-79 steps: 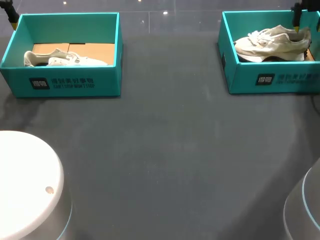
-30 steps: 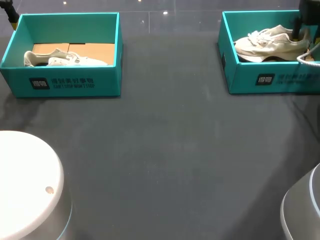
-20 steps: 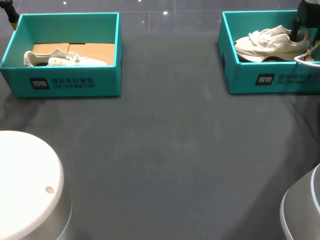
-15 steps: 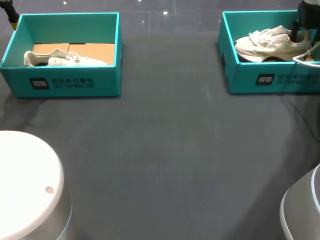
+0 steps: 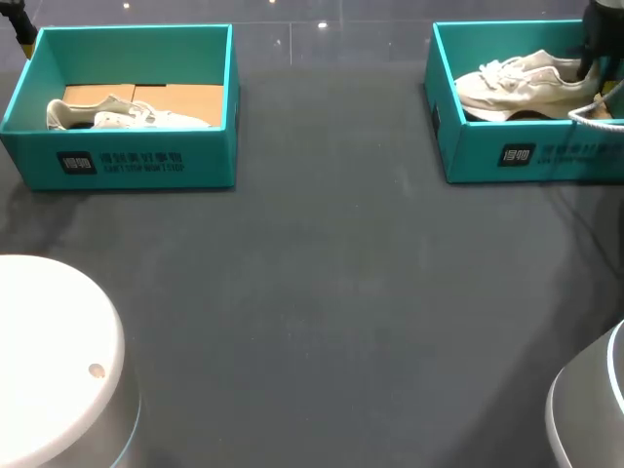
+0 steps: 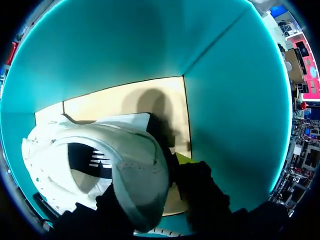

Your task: Take the shoe out of the shoebox, open the shoe tongue, remove and reinsert the insole, then place the shoe into the shoebox

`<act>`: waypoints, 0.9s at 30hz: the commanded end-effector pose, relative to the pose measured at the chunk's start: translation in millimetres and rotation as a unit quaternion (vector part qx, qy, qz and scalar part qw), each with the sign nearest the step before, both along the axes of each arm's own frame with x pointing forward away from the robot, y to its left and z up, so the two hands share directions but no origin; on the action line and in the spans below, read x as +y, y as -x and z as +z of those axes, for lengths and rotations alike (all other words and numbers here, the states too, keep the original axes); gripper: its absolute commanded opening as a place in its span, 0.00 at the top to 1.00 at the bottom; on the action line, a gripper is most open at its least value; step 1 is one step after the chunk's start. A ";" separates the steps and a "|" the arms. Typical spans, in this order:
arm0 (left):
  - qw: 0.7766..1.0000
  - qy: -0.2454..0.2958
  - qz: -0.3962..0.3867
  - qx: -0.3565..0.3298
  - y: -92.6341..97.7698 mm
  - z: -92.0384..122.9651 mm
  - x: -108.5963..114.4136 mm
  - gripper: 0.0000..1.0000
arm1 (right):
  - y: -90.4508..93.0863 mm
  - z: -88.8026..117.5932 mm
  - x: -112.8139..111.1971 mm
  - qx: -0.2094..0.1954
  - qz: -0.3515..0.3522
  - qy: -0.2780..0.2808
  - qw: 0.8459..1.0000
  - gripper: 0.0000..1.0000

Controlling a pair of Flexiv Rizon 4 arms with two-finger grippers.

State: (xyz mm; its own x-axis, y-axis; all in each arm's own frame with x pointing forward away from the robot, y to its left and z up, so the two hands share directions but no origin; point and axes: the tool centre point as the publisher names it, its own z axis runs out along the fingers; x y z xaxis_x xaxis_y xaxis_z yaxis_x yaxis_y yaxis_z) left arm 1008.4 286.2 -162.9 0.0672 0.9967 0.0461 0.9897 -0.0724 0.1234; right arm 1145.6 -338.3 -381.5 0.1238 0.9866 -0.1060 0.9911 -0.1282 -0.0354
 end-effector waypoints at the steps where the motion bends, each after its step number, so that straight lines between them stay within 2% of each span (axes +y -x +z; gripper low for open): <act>1: 1.000 -0.001 0.000 -0.001 0.9 0.5 0.2 0.00 | -2.0 -1.4 7.2 0.000 -0.002 0.005 1.000 1.00; 6: 1.000 -0.001 0.000 -0.001 0.9 0.5 0.2 0.00 | -1.6 2.9 7.9 -0.002 -0.002 0.007 1.000 1.00; 21: 1.000 -0.001 0.000 -0.001 0.9 0.5 0.2 0.00 | 6.0 39.5 -3.5 -0.022 -0.009 0.030 0.999 1.00; 27: 1.000 -0.001 0.000 -0.001 0.9 0.5 0.2 0.00 | 3.7 53.5 -6.8 -0.032 -0.005 0.042 0.999 1.00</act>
